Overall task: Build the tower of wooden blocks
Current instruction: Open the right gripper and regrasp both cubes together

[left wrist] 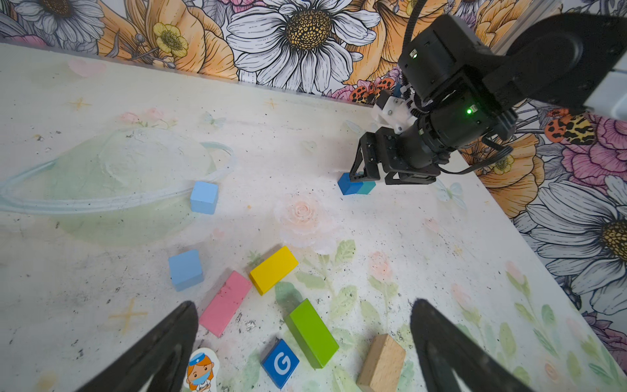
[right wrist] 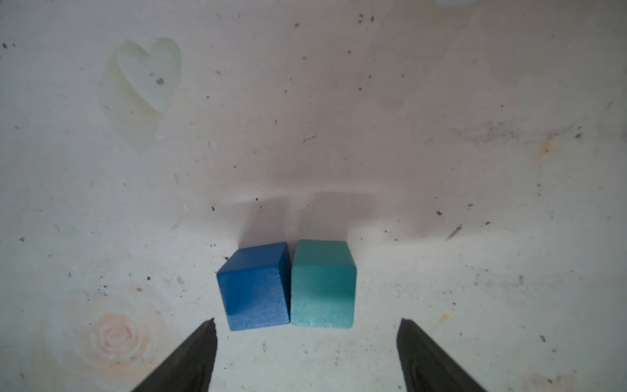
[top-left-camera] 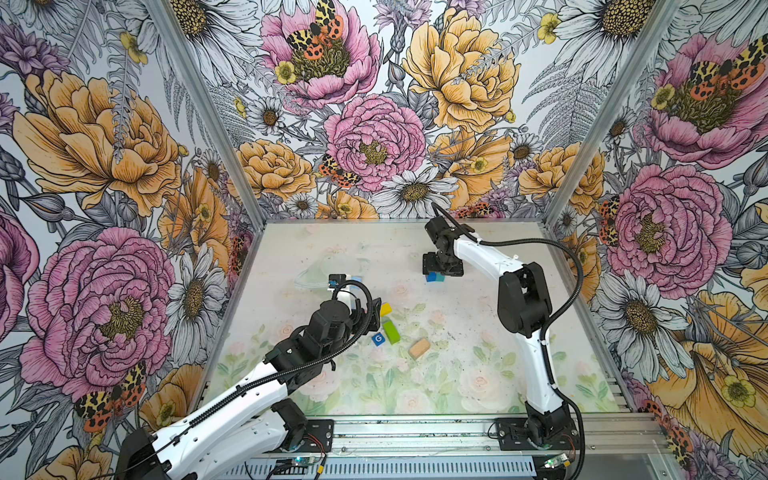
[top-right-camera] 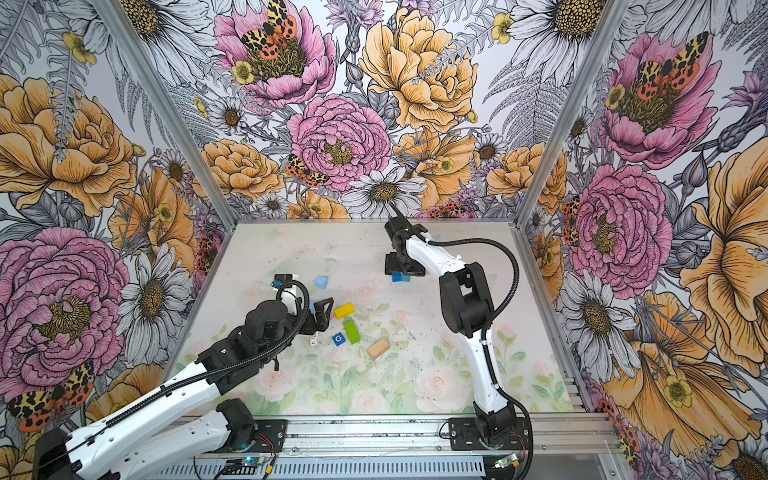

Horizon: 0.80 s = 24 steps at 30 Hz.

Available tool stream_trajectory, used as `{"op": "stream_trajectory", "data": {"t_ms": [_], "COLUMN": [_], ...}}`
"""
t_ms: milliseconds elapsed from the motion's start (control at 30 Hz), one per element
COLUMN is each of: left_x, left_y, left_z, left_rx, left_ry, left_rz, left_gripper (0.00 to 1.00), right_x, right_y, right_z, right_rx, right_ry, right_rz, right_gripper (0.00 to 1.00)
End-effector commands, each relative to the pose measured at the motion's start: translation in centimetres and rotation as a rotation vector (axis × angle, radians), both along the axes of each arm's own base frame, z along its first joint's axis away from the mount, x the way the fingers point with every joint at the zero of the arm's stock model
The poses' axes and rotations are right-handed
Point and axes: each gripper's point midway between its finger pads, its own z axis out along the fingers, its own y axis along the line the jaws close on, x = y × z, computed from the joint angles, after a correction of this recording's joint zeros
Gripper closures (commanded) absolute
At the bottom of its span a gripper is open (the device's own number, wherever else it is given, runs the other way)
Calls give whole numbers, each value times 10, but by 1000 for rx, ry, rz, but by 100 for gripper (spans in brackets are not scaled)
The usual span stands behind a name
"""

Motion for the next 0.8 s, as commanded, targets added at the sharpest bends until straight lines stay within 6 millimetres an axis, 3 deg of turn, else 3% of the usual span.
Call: {"op": "stream_trajectory", "data": {"t_ms": [0,533,767], "left_x": [-1,1,1], "left_y": [7,21,28], "left_z": [-6,-13,-15], "left_rx": [32,22,11], "left_ry": [-1,8,2], "left_rz": [5,28,40], "left_gripper": [1,1,1], "right_x": [7,20,21], "right_y": [3,8,7], "right_z": [1,-20,-23], "right_rx": [-1,-18,-37], "right_ry": [-9,33,45], "right_rz": [-18,-25,-27], "right_gripper": [15,17,32]}}
